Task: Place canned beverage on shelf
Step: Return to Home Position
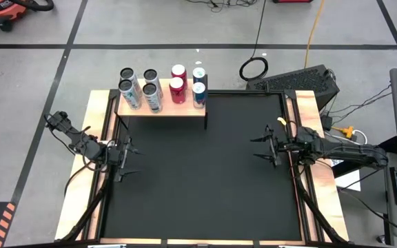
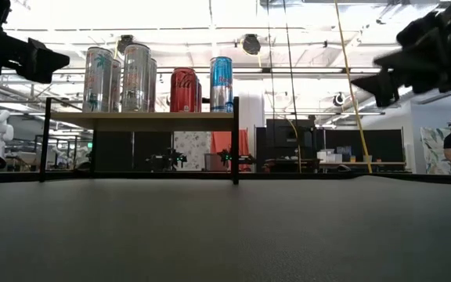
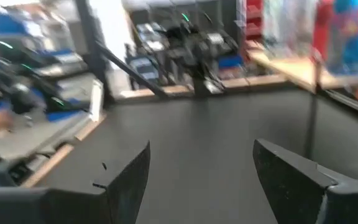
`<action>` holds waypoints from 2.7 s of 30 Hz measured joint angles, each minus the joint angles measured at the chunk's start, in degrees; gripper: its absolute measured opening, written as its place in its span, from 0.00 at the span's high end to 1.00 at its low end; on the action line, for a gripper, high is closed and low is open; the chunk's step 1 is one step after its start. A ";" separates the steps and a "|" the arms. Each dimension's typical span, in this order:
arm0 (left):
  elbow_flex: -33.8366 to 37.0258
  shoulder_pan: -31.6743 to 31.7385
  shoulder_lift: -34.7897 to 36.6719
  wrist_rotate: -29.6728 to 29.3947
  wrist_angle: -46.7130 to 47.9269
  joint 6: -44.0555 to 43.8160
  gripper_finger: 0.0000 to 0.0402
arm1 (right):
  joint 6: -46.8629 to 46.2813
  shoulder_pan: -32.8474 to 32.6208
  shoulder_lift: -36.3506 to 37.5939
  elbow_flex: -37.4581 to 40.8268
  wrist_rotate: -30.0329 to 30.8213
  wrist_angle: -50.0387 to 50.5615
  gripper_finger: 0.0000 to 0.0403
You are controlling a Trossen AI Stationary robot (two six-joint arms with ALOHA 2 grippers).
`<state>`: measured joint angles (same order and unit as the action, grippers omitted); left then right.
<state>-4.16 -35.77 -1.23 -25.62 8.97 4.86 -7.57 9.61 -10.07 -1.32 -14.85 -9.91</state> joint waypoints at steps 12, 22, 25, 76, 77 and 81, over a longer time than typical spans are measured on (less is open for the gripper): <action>-0.02 0.00 -0.02 -1.40 0.15 0.04 0.27 | 2.92 0.02 -0.07 0.15 5.94 5.59 0.33; 0.00 0.00 -0.02 -1.42 0.09 0.04 0.27 | 3.76 0.04 -0.07 0.20 5.90 5.50 0.33; 0.00 0.00 -0.02 -1.42 0.09 0.04 0.27 | 3.81 0.04 -0.07 0.20 5.90 5.51 0.33; 3.85 2.12 1.20 -1.71 -13.07 0.07 0.27 | 3.78 0.04 10.01 0.48 5.84 4.79 0.33; 3.85 2.12 1.20 -1.71 -13.07 0.07 0.27 | 3.78 0.04 10.01 0.48 5.82 4.79 0.33; 3.87 2.12 1.20 -1.71 -13.09 0.07 0.27 | 3.78 0.04 10.01 0.48 5.83 4.81 0.33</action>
<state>-0.30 -33.65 -0.03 -27.33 -4.12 4.93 -3.79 9.65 -0.05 -0.84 -9.02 -5.10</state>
